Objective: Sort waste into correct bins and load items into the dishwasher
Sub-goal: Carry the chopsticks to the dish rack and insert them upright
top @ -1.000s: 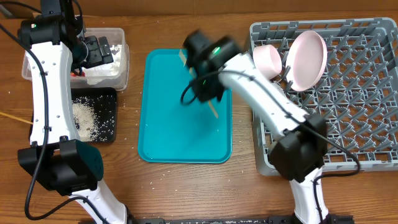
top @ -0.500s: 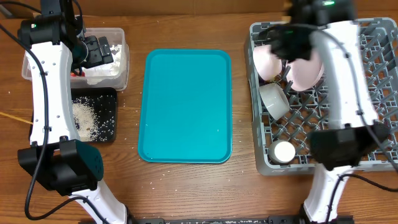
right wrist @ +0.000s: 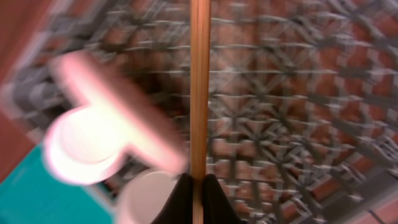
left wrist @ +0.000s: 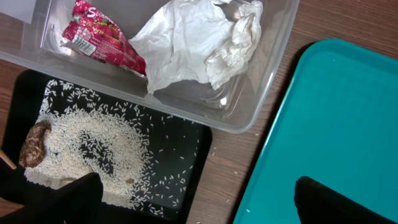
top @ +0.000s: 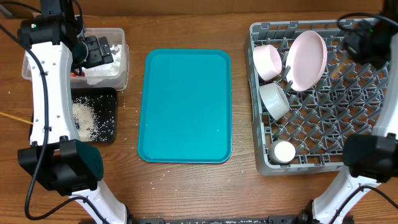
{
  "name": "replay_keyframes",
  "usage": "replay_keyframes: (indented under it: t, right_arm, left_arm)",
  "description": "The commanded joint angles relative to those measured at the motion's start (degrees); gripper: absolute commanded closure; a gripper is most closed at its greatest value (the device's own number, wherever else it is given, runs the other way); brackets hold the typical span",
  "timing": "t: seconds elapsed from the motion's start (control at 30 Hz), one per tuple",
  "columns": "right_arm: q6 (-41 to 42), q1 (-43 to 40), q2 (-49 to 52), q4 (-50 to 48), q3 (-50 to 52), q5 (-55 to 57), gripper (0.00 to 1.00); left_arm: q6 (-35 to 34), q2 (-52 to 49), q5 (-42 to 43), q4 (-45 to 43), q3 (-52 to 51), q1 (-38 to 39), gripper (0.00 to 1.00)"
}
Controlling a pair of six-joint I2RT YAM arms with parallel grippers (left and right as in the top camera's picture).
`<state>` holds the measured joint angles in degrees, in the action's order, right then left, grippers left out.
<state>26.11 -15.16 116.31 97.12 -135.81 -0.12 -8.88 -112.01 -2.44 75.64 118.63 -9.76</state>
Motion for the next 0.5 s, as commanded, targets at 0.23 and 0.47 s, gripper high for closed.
replay_keyframes:
  t: [0.23,0.47]
  right_arm:
    - [2.64,-4.66,-1.31,-4.70,17.33,4.57,0.96]
    - [2.64,-4.09,-1.29,-8.63,23.15,4.57,0.72]
  left_arm:
    - [0.07,1.07,-0.55,-0.04,1.14,0.04,0.00]
    - [0.07,1.07,-0.55,-0.02,1.14,0.02,0.00]
